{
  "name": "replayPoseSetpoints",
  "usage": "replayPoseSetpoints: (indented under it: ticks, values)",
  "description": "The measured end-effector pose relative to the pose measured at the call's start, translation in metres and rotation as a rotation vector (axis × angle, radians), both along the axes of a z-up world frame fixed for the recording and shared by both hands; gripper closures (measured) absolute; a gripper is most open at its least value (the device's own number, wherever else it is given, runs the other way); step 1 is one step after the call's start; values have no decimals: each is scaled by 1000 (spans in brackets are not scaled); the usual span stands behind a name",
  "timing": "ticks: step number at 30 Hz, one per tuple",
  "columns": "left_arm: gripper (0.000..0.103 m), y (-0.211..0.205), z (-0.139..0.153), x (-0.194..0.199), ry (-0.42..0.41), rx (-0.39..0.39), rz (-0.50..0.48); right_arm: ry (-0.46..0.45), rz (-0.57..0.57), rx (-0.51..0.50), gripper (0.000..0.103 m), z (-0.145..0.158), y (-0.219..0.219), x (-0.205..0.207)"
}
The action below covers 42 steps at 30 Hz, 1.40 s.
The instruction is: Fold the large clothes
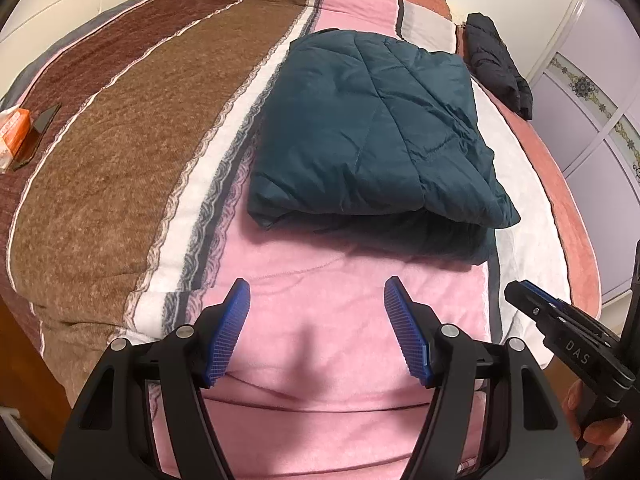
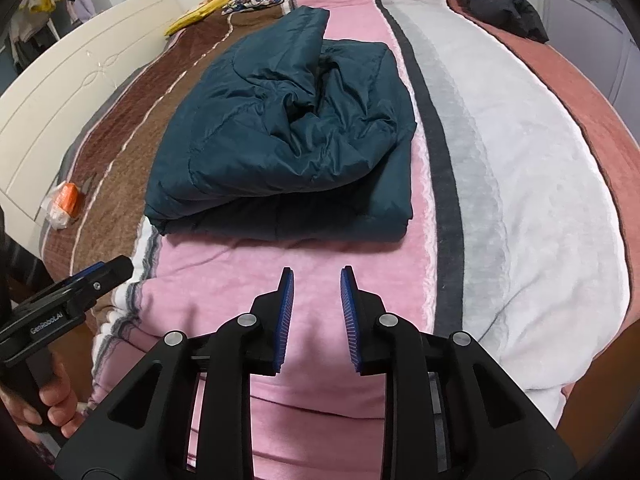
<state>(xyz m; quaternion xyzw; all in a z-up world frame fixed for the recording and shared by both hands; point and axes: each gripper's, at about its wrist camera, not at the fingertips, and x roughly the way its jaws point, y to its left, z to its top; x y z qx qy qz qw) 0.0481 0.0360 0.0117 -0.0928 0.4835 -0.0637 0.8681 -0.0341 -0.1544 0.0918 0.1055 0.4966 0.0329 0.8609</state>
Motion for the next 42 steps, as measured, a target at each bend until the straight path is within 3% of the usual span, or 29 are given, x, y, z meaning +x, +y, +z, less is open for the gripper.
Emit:
replayPoseSetpoints:
  ticks: [42]
  values:
    - [37,-20,-3,-13,-5,80,-12,45,-45,4,78,-6,4,-5]
